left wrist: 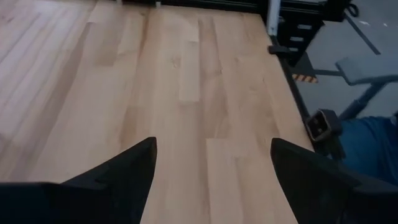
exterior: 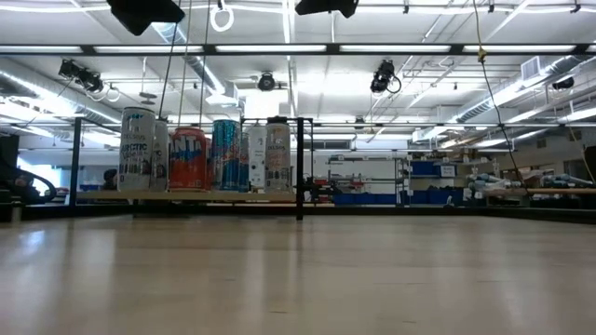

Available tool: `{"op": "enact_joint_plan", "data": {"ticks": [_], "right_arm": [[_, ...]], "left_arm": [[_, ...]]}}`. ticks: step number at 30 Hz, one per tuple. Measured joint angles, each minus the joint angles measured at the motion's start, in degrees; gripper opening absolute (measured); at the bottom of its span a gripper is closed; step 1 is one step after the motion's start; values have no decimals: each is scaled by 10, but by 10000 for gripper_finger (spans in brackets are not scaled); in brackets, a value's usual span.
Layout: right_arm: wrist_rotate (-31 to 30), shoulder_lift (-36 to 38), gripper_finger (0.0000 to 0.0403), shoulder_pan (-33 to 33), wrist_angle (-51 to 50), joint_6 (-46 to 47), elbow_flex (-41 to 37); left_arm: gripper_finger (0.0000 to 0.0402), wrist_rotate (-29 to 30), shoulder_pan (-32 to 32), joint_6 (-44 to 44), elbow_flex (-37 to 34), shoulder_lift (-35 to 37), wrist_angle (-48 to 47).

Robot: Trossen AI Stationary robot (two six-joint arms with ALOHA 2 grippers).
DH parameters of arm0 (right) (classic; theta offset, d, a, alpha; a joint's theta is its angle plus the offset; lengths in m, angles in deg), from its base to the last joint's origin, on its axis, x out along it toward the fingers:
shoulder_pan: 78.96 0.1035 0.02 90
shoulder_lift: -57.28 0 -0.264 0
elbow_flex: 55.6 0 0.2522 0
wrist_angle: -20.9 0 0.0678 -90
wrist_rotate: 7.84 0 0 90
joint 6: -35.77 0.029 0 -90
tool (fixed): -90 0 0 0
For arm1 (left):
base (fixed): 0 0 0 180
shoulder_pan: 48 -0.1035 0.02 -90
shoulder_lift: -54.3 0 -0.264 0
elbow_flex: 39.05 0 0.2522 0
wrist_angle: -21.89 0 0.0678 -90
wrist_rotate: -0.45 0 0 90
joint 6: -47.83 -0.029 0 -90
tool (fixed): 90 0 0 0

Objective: Place canned beverage on shelf
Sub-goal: Put the white yellow soda can aligned with the other white yellow soda can on the shelf

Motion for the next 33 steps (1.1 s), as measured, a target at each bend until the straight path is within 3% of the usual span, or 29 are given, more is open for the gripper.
{"op": "enact_joint_plan", "data": {"ticks": [9, 17, 20, 26, 33], "right_arm": [[0, 0, 387, 13, -1, -34, 0], [5, 0, 376, 13, -5, 8, 0], [5, 0, 375, 13, -8, -6, 0], [7, 0, 377, 13, -27, -6, 0], [16, 0, 377, 13, -29, -6, 0]], "left_arm": [[315, 0, -37, -7, 0, 0, 3], [315, 20, -47, -6, 0, 0, -4], [315, 95, -10, 15, 0, 9, -48], [315, 240, 113, 143, 0, 30, -135], [315, 318, 240, 291, 0, 30, -207]]}}
